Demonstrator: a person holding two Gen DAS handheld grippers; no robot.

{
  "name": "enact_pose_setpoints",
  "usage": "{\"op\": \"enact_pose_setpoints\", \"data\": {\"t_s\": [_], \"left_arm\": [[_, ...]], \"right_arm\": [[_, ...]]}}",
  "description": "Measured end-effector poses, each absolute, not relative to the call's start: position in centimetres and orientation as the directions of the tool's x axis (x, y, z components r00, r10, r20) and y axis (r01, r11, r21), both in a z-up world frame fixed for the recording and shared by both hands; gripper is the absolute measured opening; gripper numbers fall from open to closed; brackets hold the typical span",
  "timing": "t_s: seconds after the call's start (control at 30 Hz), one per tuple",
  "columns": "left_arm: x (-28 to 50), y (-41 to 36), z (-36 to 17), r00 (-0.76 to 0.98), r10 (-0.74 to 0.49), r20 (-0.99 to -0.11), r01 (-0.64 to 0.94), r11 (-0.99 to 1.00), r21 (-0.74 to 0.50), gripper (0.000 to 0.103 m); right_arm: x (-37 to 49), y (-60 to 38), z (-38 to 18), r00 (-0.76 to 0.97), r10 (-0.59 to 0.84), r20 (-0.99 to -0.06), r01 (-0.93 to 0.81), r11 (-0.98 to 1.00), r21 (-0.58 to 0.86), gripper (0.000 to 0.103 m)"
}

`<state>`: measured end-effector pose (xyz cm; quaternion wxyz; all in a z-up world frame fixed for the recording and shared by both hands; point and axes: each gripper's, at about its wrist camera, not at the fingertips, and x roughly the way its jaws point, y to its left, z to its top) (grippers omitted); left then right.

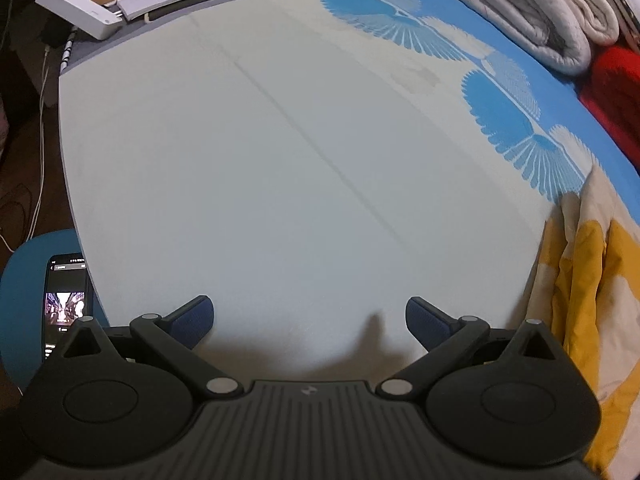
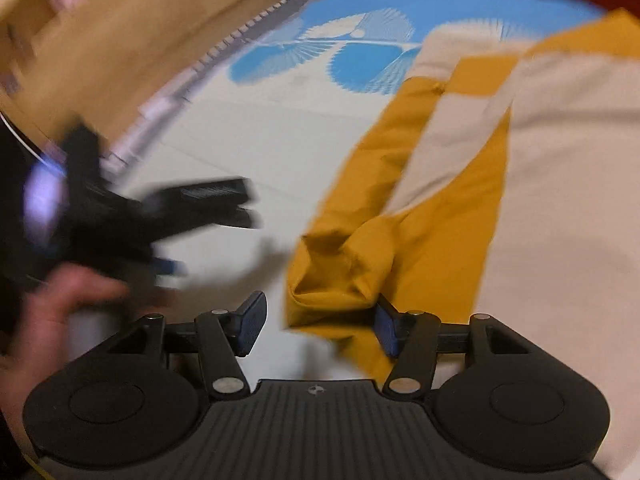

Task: Fold large clothes
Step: 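Lift the held edge and fold it over the jacket middle with the right tool, then open the right tool to release the folded edge, then move both tools to the opposite orange-trimmed edge of the jacket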

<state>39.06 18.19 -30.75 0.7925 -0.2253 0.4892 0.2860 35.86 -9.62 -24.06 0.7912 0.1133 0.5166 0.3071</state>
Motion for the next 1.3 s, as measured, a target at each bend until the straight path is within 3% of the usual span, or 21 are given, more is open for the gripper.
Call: {"op": "enact_pose_setpoints", "data": {"t_s": [0.07, 0.17, 0.27, 0.4, 0.57, 0.67, 0.77, 0.83, 0.9, 1.0, 1.07, 1.17, 1.3], "left_arm": [[39.1, 18.0, -30.2, 0.369, 0.266, -0.891, -0.681, 0.729, -0.065, 0.102], [38.5, 17.4, -28.6, 0.427, 0.293, -0.855, -0.669, 0.739, -0.081, 0.102], [37.3, 16.7, -26.6, 0.517, 0.225, -0.826, -0.586, 0.796, -0.15, 0.102], [35.9, 16.0, -24.1, 0.577, 0.052, -0.815, -0.508, 0.804, -0.309, 0.102], [35.5, 12.6, -21.2, 0.656, -0.072, -0.751, -0.391, 0.819, -0.421, 0.103], [37.1, 8.9, -22.2, 0.63, -0.126, -0.767, -0.315, 0.861, -0.4, 0.103], [39.3, 6.0, -24.9, 0.576, -0.205, -0.791, -0.229, 0.889, -0.397, 0.103], [40.1, 5.0, -26.9, 0.516, -0.172, -0.839, -0.242, 0.91, -0.336, 0.102], [40.5, 5.1, -29.0, 0.454, -0.057, -0.889, -0.321, 0.92, -0.223, 0.103], [40.7, 6.8, -30.9, 0.391, -0.056, -0.919, -0.409, 0.884, -0.228, 0.103], [40.5, 6.9, -31.5, 0.389, -0.066, -0.919, -0.407, 0.882, -0.236, 0.103], [39.7, 6.7, -31.7, 0.392, -0.045, -0.919, -0.404, 0.889, -0.216, 0.103], [39.7, 8.2, -32.5, 0.355, -0.076, -0.932, -0.444, 0.863, -0.239, 0.103]], "right_arm": [[35.3, -11.3, -22.4, 0.337, 0.58, -0.742, -0.374, 0.805, 0.46, 0.059], [33.9, -14.5, -20.2, 0.54, 0.426, -0.726, -0.3, 0.903, 0.307, 0.058], [34.1, -15.9, -19.9, 0.624, 0.343, -0.703, -0.252, 0.939, 0.234, 0.056], [34.9, -15.1, -23.8, 0.529, 0.238, -0.814, -0.225, 0.965, 0.136, 0.054], [33.0, -15.1, -28.8, 0.355, 0.354, -0.865, -0.192, 0.933, 0.304, 0.055], [31.7, -15.3, -32.0, 0.249, 0.367, -0.896, -0.123, 0.93, 0.347, 0.049], [29.9, -15.8, -31.9, 0.308, 0.384, -0.87, -0.134, 0.923, 0.36, 0.048], [29.2, -16.2, -30.9, 0.271, 0.424, -0.864, -0.131, 0.906, 0.403, 0.047], [28.5, -17.1, -28.5, 0.302, 0.45, -0.84, -0.151, 0.893, 0.424, 0.047], [28.5, -20.0, -23.2, 0.456, 0.435, -0.777, -0.151, 0.898, 0.413, 0.048], [29.7, -22.0, -20.8, 0.561, 0.371, -0.74, -0.117, 0.92, 0.373, 0.052], [32.7, -23.6, -20.7, 0.658, 0.179, -0.731, -0.048, 0.979, 0.197, 0.057], [35.2, -22.3, -26.6, 0.524, 0.144, -0.839, -0.061, 0.989, 0.132, 0.056]]}}
